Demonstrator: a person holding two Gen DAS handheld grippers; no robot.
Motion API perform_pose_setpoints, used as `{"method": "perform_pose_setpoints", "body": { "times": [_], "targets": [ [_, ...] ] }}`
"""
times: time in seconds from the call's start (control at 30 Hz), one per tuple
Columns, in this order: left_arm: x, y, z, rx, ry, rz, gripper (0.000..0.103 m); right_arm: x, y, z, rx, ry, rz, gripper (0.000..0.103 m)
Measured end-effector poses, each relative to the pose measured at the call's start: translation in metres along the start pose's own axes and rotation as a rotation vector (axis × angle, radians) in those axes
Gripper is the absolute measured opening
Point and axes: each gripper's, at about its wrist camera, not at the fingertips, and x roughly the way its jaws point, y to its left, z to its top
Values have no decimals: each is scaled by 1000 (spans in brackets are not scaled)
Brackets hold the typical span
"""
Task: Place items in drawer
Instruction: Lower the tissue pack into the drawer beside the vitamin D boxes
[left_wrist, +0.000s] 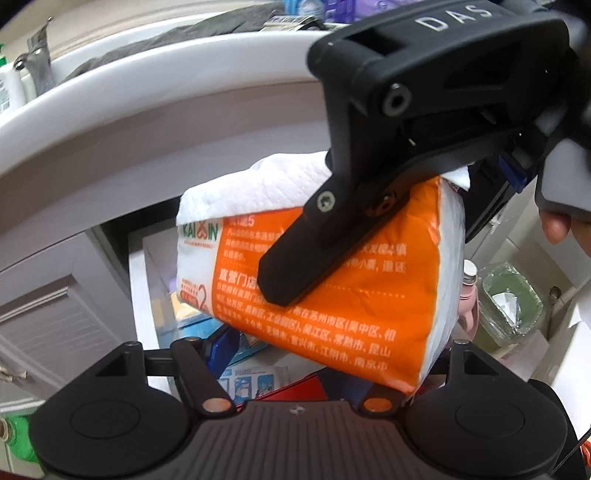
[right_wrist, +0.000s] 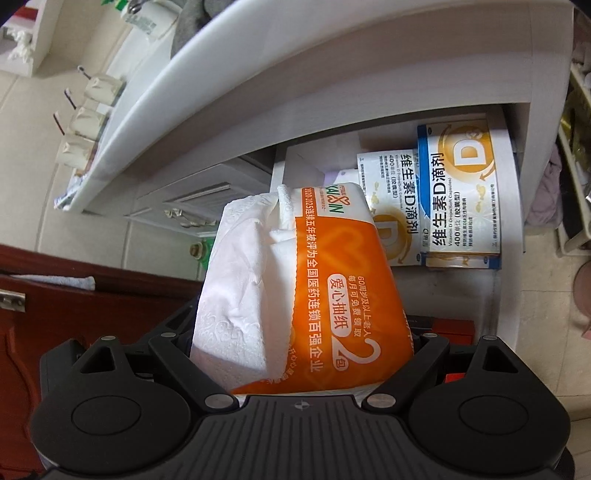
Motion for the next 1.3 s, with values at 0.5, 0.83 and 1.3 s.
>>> {"method": "perform_pose_setpoints", "body": {
  "times": [0.5, 0.83, 1.3],
  "targets": [
    [-7, 11, -11, -13, 27, -12, 84, 40, -18, 22, 84, -68, 3, 88],
    [-32, 27, -28, -24, 10, 4, 84, 67, 5, 30, -15, -105, -142, 88],
    [-70, 56, -37, -103, -26, -29, 84, 105, 36, 28, -142, -55, -330, 89]
  ]
}}
